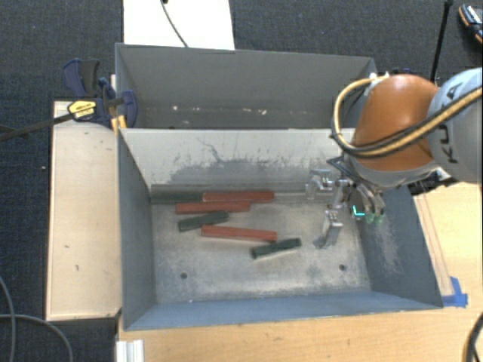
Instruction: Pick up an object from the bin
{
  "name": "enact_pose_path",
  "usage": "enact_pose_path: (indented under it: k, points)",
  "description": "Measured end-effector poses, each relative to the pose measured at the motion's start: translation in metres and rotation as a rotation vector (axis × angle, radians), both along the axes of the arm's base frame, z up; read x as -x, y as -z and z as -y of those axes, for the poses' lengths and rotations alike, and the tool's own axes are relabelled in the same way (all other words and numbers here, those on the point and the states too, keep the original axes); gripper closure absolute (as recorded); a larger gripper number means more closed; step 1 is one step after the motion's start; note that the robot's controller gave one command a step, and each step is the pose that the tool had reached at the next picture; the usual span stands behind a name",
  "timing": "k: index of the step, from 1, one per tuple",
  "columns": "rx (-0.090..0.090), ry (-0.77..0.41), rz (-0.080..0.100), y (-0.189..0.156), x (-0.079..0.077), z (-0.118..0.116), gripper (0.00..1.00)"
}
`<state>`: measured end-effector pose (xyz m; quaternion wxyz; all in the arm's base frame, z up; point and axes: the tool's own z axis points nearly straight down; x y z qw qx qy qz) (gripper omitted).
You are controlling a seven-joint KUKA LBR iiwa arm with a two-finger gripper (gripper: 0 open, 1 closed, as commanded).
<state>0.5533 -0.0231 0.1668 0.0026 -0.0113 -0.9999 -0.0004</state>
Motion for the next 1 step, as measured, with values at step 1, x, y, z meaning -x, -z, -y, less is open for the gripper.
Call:
enact_pose_path:
  k: [1]
  points:
    - [0.0, -0.001, 0.008, -0.004, -0.0019, 0.0, 0.0]
